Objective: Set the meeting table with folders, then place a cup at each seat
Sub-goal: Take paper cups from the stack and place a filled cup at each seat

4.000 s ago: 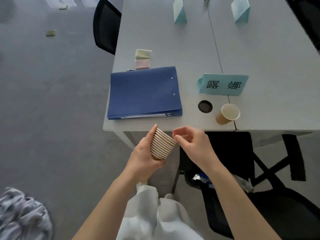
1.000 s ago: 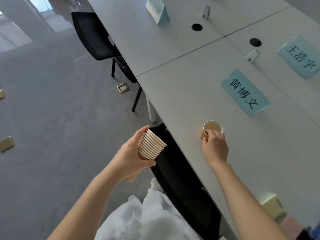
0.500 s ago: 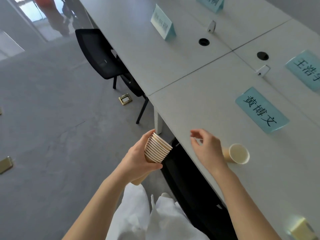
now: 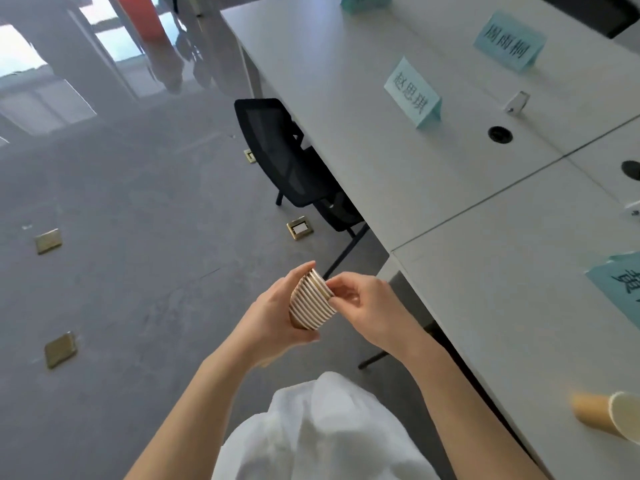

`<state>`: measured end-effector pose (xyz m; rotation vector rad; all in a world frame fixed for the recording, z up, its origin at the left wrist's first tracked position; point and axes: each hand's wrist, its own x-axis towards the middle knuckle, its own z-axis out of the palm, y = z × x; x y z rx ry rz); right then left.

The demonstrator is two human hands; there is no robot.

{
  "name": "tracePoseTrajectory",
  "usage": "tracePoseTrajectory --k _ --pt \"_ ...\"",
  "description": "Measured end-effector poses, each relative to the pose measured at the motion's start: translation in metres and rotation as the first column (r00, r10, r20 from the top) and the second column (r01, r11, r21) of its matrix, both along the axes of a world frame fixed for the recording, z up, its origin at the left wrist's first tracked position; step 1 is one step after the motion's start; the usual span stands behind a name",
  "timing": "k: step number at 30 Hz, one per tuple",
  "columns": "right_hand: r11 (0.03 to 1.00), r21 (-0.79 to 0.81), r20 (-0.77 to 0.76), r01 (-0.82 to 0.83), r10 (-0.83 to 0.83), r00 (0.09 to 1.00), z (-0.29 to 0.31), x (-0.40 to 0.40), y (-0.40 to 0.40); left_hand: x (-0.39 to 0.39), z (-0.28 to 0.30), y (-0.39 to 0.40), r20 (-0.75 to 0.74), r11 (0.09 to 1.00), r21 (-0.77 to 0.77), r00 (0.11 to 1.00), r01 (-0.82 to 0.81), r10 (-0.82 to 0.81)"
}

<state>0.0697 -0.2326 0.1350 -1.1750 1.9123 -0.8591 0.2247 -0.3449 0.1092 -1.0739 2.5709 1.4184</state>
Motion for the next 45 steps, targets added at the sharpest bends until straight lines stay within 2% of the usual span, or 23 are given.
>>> tracePoseTrajectory --k 4,10,16,20,25,32,41,45 --pt "0.999 0.026 0.016 0.024 -0.024 1.0 0.0 -0.013 -0.037 -0.011 -0.004 -0.037 -0.019 0.999 0.022 1.0 0.024 -0.024" --pt "0.989 0.041 0.043 0.142 -0.144 0.989 -0.011 -0.066 -0.109 -0.058 -0.011 -0.114 -0.029 0.998 -0.002 0.998 0.064 -0.064" --pt "0.973 -0.009 0.113 0.231 -0.228 0.967 -0.011 -0.143 -0.199 -0.12 -0.008 -0.208 0.005 0.999 -0.042 1.0 0.015 -0.015" --pt "0.942 -0.009 -0.046 0.337 -0.337 0.94 -0.007 -0.2 -0.242 -0.15 -0.002 -0.256 0.013 0.999 -0.026 0.999 -0.04 0.04" --pt "0.919 0.04 -0.303 0.392 -0.363 0.881 -0.033 -0.26 -0.29 -0.18 0.004 -0.301 -0.037 0.994 -0.004 0.993 -0.112 0.112" --pt "0.903 0.153 -0.555 0.401 -0.257 0.791 -0.088 -0.295 -0.327 -0.194 0.0 -0.333 0.003 0.997 0.024 0.997 -0.074 0.074" --pt "0.88 0.378 -0.681 0.287 0.055 0.73 -0.091 -0.289 -0.352 -0.193 -0.004 -0.379 -0.015 0.994 0.051 0.995 -0.102 0.102" --pt "0.865 0.366 -0.686 0.343 0.002 0.728 -0.084 -0.272 -0.368 -0.184 -0.013 -0.407 -0.022 0.994 0.075 0.996 -0.083 0.085"
